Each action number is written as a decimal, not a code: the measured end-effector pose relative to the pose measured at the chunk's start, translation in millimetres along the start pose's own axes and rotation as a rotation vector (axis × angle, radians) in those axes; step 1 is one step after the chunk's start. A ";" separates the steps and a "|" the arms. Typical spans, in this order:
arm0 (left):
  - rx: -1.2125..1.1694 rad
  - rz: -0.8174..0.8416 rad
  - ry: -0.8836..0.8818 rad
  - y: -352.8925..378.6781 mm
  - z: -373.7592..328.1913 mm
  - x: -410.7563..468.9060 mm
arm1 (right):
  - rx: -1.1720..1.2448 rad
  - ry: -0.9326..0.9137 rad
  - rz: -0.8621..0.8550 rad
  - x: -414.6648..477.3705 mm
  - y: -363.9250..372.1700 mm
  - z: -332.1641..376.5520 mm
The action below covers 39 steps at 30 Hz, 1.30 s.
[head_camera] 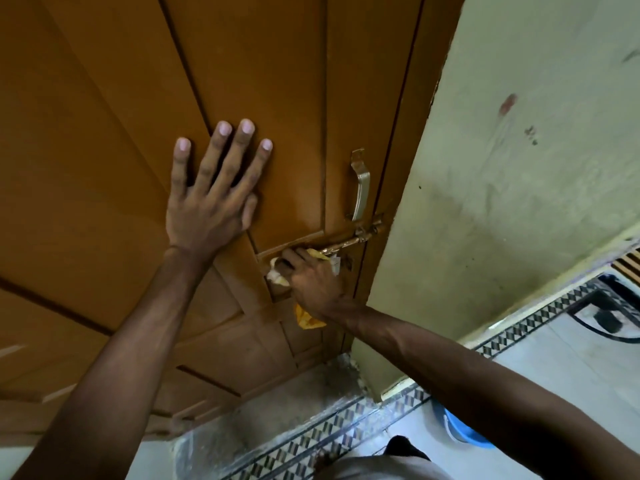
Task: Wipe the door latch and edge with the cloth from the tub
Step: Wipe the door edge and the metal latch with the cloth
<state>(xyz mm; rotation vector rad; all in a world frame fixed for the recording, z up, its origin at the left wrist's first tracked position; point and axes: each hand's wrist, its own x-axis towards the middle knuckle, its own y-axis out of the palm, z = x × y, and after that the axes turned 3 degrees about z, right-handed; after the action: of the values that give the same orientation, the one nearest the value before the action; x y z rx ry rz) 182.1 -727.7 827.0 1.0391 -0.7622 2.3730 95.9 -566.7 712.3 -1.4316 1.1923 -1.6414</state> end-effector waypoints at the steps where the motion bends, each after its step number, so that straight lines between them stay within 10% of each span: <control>1: -0.001 0.005 -0.003 -0.8 0.1 -0.3 | 0.035 -0.086 0.040 1.4 3.8 6.5; 4: -0.011 0.036 -0.008 -2.0 1.0 -1.0 | 0.126 -0.204 0.117 5.0 5.0 30.9; 14: -0.006 0.012 0.003 -0.8 -0.2 -0.5 | 0.384 0.760 -0.238 -32.9 -15.6 -45.3; 24: 0.008 0.007 0.013 -0.6 0.3 -1.2 | 0.582 0.542 -0.281 -37.6 3.7 -29.9; 29: 0.013 0.008 0.014 1.3 0.4 -0.6 | 0.570 0.798 -0.440 -43.0 12.2 -41.7; 35: 0.014 0.017 0.009 1.5 -0.1 -1.6 | 0.614 0.541 -0.351 -36.1 12.2 -16.4; 39: 0.043 0.023 0.015 3.2 -0.4 -0.8 | 0.814 0.783 -0.470 -49.8 5.1 -20.2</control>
<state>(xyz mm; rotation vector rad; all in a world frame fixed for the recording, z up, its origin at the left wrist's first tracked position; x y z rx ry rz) 180.5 -730.1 825.2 1.0336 -0.7243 2.4234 85.5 -519.4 688.4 -0.5501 0.3743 -2.7230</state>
